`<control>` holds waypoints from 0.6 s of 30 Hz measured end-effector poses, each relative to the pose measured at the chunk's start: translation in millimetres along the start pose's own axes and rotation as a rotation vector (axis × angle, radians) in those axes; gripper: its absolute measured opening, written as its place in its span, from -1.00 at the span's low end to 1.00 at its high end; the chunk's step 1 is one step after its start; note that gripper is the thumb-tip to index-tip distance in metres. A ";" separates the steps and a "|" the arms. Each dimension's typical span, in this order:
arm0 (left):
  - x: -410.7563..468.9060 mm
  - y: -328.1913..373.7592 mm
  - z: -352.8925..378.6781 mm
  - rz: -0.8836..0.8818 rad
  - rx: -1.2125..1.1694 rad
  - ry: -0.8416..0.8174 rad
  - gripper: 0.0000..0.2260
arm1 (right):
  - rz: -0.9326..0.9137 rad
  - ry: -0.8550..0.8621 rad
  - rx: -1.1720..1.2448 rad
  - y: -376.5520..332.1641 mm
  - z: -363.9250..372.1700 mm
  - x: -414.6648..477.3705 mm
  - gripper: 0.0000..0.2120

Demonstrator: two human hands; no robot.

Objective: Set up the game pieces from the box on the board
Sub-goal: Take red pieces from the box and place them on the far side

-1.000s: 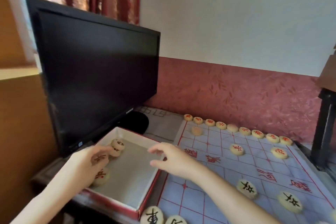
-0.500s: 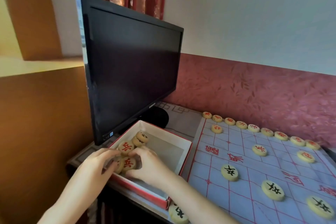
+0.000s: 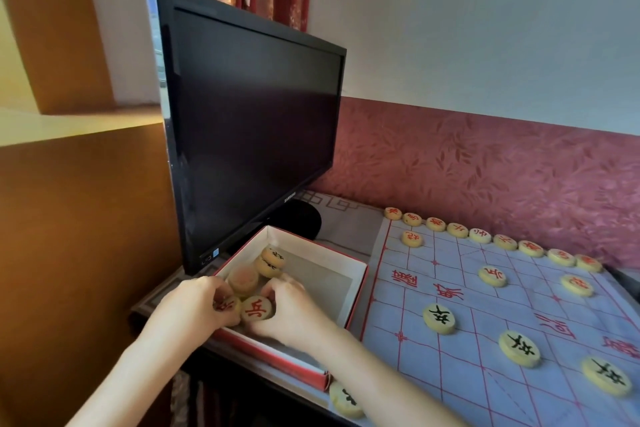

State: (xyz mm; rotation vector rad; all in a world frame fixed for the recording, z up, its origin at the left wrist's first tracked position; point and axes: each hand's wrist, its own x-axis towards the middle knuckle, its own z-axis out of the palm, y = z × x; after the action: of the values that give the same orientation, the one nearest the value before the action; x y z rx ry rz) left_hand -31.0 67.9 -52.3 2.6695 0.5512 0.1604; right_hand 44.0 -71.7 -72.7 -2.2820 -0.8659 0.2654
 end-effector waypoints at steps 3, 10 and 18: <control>5.6 1.1 0.9 -0.004 0.049 -0.034 -0.61 | 0.040 -0.040 -0.116 3.3 -10.3 -2.3 -0.51; 11.8 6.0 2.5 -0.018 0.165 -0.050 -0.55 | 0.033 -0.035 -0.050 -0.1 -5.4 -8.8 -0.50; 3.9 12.6 -2.4 0.017 0.139 0.003 -0.64 | 0.019 0.020 -0.026 4.1 -23.9 -16.0 -0.47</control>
State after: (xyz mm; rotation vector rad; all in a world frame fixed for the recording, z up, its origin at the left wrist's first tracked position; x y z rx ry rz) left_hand -23.4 59.8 -44.8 2.8100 0.5594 0.1362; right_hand 43.6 -96.9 -58.1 -2.3143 -0.8422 0.2412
